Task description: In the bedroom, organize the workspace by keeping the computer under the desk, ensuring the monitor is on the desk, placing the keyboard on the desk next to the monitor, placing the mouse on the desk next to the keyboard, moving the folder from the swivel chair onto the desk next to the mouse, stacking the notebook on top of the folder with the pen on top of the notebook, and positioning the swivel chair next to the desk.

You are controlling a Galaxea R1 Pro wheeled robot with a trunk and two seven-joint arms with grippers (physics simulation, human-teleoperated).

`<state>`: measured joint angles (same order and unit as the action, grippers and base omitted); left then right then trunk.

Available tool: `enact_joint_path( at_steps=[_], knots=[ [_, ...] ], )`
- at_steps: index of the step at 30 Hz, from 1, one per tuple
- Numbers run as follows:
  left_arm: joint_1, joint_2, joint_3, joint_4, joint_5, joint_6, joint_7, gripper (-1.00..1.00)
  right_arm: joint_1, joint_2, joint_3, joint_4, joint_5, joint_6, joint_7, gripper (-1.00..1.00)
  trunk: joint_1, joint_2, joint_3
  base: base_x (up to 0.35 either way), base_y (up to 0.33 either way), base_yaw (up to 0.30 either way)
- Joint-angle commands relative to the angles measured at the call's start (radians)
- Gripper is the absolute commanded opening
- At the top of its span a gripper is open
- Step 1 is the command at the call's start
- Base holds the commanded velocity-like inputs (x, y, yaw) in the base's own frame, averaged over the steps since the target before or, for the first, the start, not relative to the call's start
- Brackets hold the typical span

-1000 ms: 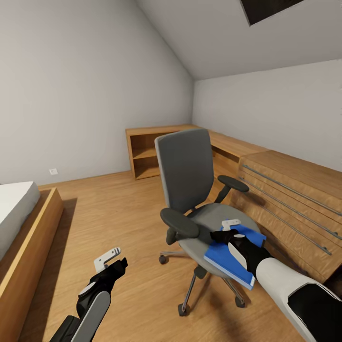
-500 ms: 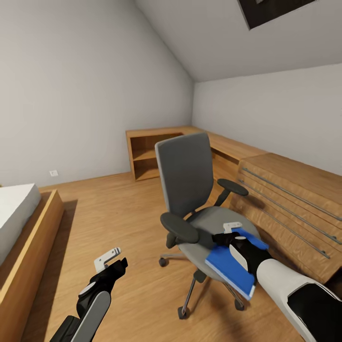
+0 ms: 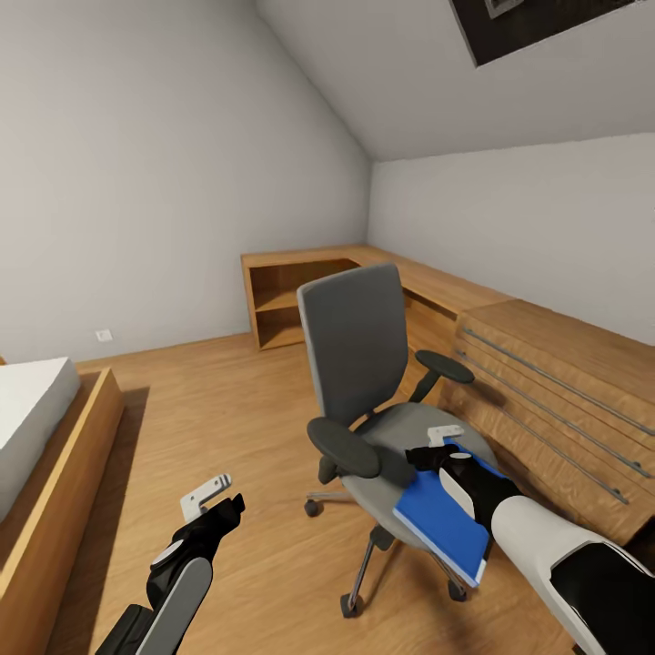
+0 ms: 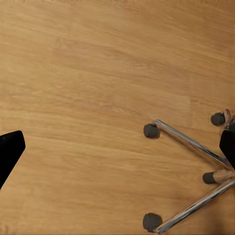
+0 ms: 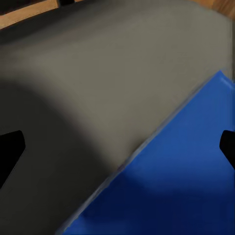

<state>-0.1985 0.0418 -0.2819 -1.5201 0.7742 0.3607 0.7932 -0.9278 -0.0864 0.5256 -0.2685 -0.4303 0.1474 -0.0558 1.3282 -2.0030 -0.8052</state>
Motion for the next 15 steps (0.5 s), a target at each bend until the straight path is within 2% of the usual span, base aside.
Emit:
enact_joint_path(
  at_steps=[1,15],
  knots=[
    [-0.001,0.001,-0.002,-0.001,0.005,0.003,0.008,1.00,0.000,-0.001,0.008,-0.003,-0.008,0.006,-0.006,1.00,-0.004,0.007,0.002,0.000,0.000,0.000],
    [-0.001,0.001,-0.002,0.007,0.005,0.004,0.006,1.00,0.000,-0.008,0.003,-0.027,-0.012,0.013,-0.004,1.00,-0.058,0.105,0.046,0.000,0.000,0.000]
  ],
)
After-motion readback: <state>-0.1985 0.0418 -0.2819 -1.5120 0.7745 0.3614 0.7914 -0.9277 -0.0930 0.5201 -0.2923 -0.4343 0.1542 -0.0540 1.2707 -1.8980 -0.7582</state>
